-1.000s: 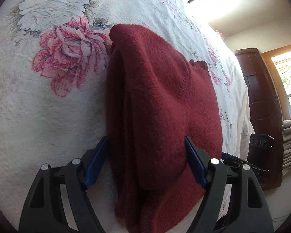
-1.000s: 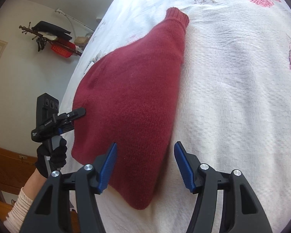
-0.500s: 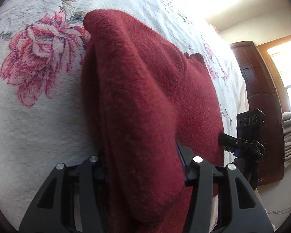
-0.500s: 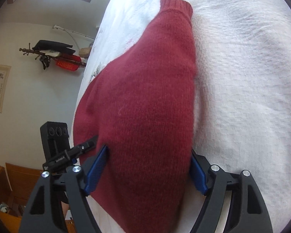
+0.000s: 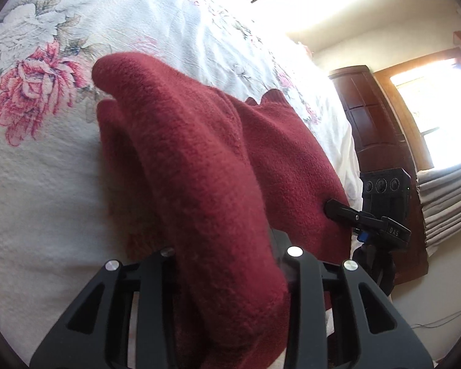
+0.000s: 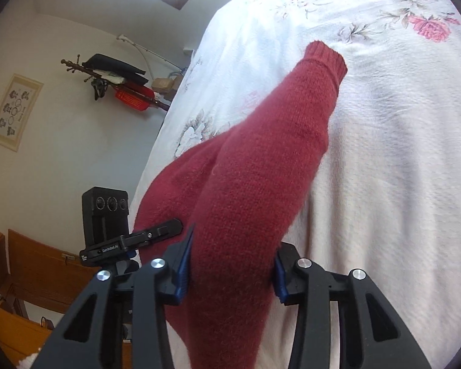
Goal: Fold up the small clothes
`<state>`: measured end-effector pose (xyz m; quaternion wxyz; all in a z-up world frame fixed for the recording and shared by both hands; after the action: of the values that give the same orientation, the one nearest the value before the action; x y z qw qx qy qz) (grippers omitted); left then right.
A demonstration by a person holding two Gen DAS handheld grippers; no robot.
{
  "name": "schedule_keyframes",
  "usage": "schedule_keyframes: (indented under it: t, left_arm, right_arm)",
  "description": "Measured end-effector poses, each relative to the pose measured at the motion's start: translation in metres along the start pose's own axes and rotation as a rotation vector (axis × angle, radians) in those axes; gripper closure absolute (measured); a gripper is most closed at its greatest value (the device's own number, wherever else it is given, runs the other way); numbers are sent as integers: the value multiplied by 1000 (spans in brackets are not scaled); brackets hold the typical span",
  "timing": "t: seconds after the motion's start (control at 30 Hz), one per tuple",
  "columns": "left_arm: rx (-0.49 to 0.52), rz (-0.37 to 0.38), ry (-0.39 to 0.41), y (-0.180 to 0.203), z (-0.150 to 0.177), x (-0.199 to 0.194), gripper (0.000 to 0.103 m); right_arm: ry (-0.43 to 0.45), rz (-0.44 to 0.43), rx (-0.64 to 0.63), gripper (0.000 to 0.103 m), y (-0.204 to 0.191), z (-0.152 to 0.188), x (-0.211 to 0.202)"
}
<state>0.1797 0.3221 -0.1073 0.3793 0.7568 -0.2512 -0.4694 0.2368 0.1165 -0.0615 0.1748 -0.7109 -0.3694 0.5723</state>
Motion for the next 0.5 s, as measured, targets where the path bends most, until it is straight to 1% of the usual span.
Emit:
schedule_keyframes:
  t: [0.13, 0.2, 0.27, 0.3, 0.4, 0.5]
  left_arm:
    - [30, 67, -6, 45, 27, 10, 72]
    - [56, 79, -20, 66, 42, 21, 72]
    - [100, 66, -35, 83, 58, 34, 72]
    - [112, 62, -44, 89, 67, 41, 72]
    - [107, 60, -67, 98, 87, 64, 72]
    - [108, 37, -85, 89, 111, 75, 72]
  right_arm:
    - [1, 14, -27, 61, 4, 23, -52]
    - [5, 24, -36, 61, 11, 37, -75]
    - [10, 33, -35, 61, 21, 51, -94]
    - [12, 37, -29, 61, 26, 57, -100]
    - [19, 52, -5, 61, 46, 78, -115]
    - [20, 62, 35, 60, 75, 99, -117]
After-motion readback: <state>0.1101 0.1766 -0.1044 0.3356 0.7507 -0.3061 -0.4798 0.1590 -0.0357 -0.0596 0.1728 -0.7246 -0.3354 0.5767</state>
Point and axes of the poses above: each gripper's, at about its wrist camera, not at the fingertips, and x roughly the way its jaws point, y to its right, z to its underside, the point moved 6 cm from there along x, roughly the way its jaws point, and after that the axes turned 6 degrees about z, right-handed, at the moved point
